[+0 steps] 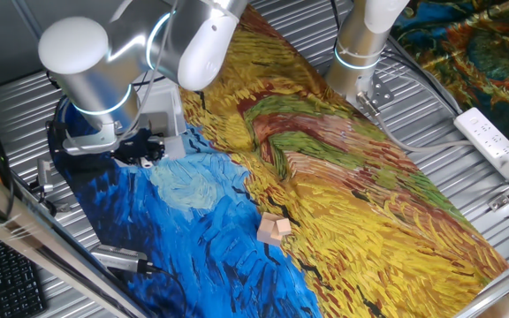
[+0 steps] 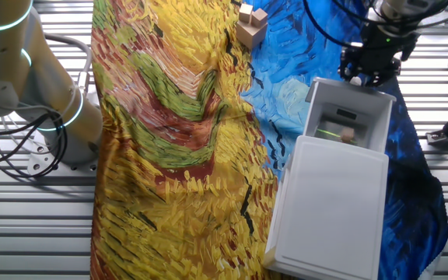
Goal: Take something out of a drawer
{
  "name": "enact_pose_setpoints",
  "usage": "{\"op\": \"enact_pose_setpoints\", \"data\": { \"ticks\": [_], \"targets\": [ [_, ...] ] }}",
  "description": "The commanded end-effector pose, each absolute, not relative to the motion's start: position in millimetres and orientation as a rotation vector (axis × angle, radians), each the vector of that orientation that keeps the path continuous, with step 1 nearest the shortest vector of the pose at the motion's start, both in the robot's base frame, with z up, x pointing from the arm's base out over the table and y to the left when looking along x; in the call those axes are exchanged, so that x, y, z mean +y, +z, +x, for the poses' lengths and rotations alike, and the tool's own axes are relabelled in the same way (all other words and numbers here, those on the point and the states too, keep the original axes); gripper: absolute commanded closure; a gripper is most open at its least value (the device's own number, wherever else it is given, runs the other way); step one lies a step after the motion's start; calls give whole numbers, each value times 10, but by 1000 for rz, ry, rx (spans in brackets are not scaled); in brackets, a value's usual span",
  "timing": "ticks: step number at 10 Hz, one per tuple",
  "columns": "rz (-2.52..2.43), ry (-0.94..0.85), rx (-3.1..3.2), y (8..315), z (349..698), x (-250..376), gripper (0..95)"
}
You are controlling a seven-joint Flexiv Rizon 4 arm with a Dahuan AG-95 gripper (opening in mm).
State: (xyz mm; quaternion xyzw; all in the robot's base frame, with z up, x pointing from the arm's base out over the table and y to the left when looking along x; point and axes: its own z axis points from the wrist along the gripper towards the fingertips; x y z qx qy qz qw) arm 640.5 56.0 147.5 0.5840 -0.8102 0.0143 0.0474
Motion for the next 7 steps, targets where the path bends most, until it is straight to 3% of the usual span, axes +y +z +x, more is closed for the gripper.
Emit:
{"op": "enact_pose_setpoints", "data": {
  "ticks": [1, 7],
  "targets": [
    [1779, 41, -2475, 1478, 6420, 580, 950],
    [1772, 44, -2478, 1432, 6415, 648, 950]
  ]
}}
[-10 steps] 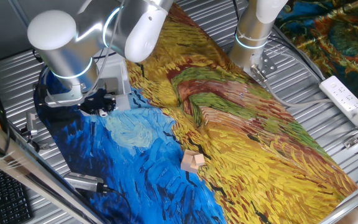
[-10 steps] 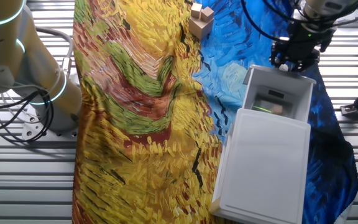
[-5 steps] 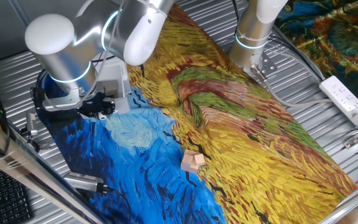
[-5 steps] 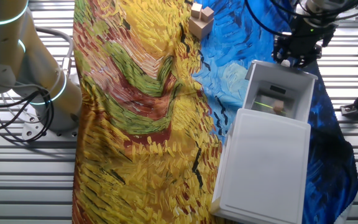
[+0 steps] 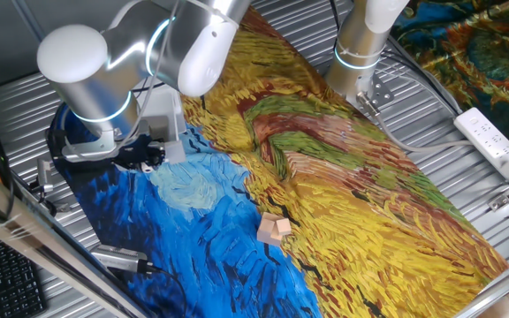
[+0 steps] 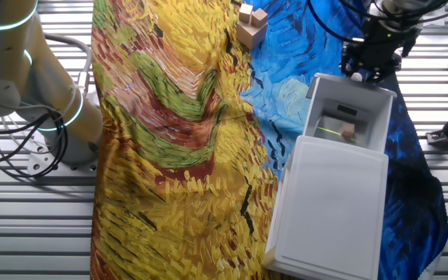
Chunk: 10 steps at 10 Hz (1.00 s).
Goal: Take something out of a drawer
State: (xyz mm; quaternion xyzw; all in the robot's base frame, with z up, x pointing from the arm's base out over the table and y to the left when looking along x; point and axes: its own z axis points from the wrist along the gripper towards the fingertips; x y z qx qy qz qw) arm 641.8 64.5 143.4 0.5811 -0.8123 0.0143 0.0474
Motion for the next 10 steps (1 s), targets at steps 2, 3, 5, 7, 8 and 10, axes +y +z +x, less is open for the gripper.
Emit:
{"op": "enact_pose_setpoints", "data": {
  "ticks": [2, 3, 5, 7, 8, 10],
  "targets": [
    [1771, 43, -2482, 1430, 6414, 651, 950],
    [1770, 41, -2485, 1430, 6414, 652, 950],
    [1768, 40, -2488, 1430, 6414, 653, 950],
    [1763, 43, -2494, 1430, 6414, 653, 950],
    [1756, 43, -2505, 1430, 6414, 653, 950],
    [1754, 43, -2512, 1430, 6414, 653, 950]
  ]
}}
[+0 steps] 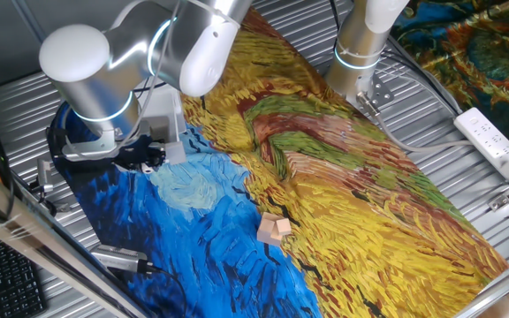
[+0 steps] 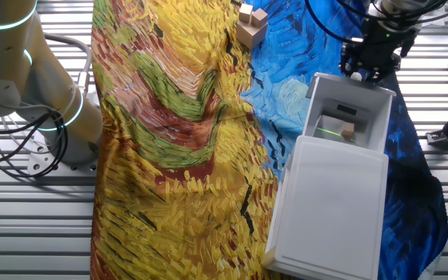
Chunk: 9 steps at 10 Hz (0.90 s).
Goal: Take something out of a drawer
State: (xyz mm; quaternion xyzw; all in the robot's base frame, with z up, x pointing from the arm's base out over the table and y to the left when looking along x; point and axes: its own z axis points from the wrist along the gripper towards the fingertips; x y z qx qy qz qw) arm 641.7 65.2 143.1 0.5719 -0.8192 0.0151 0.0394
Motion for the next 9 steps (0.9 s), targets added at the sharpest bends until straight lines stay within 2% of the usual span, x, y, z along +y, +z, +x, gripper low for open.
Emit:
{"op": "enact_pose_setpoints", "data": {
  "ticks": [1, 2, 3, 4, 9],
  "targets": [
    [1773, 35, -2505, 1431, 6413, 653, 950],
    [1782, 29, -2502, 1431, 6413, 652, 950],
    [1793, 23, -2497, 1432, 6413, 652, 570],
    [1793, 24, -2496, 1432, 6413, 652, 380],
    [1778, 33, -2509, 1476, 6393, 647, 380]
  ]
}}
